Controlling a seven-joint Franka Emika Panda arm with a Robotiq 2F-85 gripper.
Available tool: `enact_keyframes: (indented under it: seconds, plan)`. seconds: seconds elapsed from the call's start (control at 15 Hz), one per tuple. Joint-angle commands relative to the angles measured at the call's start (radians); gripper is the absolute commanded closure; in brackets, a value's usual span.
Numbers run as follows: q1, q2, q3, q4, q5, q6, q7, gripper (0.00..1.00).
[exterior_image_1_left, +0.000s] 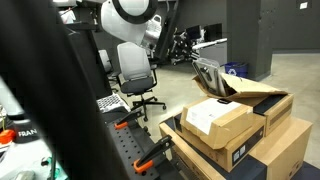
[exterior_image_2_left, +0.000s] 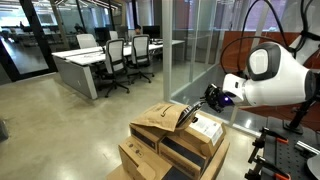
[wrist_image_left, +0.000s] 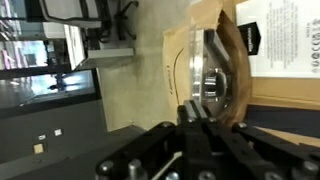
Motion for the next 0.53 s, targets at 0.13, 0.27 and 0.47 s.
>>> enact_keyframes:
  seconds: [0.13,0.27,0.47]
  plan:
    - [0.019,-0.039,-0.025,-0.009,-0.025,-0.003,0.027,1.00]
    - [0.021,-0.042,-0.028,-0.008,-0.023,-0.006,0.025,1.00]
    - [0.022,-0.049,-0.033,-0.008,-0.024,-0.002,0.020,1.00]
